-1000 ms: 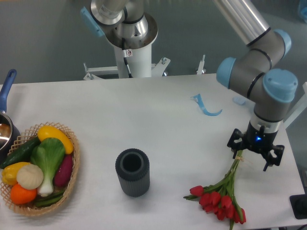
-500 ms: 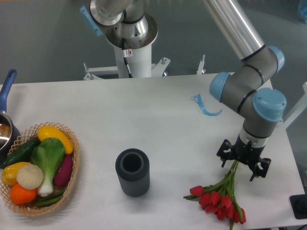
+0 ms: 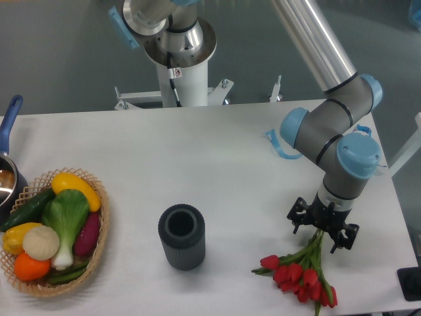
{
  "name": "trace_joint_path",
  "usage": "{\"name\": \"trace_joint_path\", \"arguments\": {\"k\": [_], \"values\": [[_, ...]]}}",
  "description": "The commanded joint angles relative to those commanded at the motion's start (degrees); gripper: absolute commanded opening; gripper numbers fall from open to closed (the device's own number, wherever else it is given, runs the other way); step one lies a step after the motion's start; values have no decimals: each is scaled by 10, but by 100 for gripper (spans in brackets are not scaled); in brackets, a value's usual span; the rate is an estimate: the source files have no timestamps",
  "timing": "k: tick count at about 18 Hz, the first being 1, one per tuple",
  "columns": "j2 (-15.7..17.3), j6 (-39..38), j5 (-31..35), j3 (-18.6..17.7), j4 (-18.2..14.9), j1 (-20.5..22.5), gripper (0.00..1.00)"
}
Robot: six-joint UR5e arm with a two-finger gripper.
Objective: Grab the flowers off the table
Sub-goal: 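Lower the open gripper around the tulip stems and close it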
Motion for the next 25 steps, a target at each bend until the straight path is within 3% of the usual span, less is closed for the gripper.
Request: {"name": "trace_joint_path", "arguments": {"k": [6,12,13,20,25], "values": [[-11,-10,3,7,11,-6,100],[-11,-12,4,5,18,-9,63],[-9,-12,4,5,18,-8,51],[0,-20,1,6,18,-4,16],[21,-22,-3,9,18,0,15]]}}
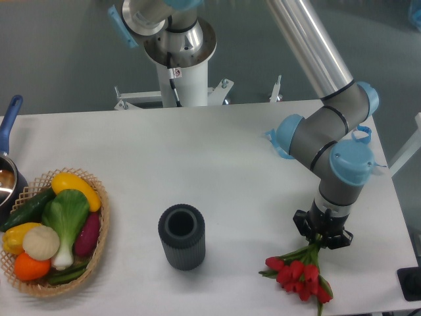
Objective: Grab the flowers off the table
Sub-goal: 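Lower the open gripper around the tulip stems and close it, then lift the red tulip bouquet up off the table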
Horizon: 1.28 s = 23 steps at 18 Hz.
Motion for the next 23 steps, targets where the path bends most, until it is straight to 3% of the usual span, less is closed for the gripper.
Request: {"name": "trace_joint_path", "arguments": {"k": [3,8,11,12,17,20,23], "values": [[47,-16,-22,-6,-1,2,15],[126,-82,-169,-11,-1,0,15],[145,-109,-241,-11,0,-3,15],[155,-121,-301,-15,0,-4,15],[189,-175,-408,-18,0,1,15],[189,-175,-449,-25,2,4,15],[189,-175,-450,-26,4,4,15]]}}
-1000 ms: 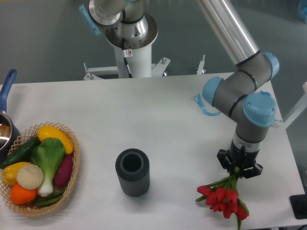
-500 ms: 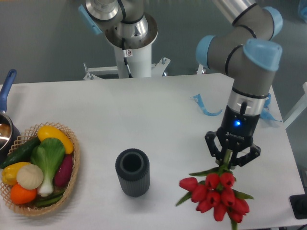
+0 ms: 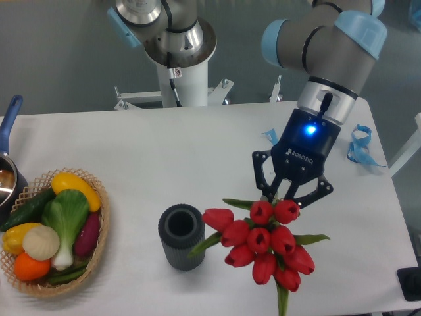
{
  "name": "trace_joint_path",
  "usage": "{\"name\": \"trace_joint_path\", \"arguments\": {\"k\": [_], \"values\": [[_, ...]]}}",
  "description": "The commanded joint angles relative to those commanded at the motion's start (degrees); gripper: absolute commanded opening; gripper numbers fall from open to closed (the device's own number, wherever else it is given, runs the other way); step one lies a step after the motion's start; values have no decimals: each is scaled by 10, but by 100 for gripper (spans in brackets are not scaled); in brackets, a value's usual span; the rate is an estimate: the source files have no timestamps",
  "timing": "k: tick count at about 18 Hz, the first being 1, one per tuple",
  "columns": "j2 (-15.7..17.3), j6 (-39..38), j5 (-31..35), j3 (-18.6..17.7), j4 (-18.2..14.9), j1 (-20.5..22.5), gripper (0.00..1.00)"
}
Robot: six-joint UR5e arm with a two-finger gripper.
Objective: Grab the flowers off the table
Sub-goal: 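Lift the red tulip bouquet up off the table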
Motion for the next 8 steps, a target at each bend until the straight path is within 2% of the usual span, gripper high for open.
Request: {"name": "trace_joint_path", "arguments": {"k": [8], "values": [[0,0,-2,0,0,6,15]]}}
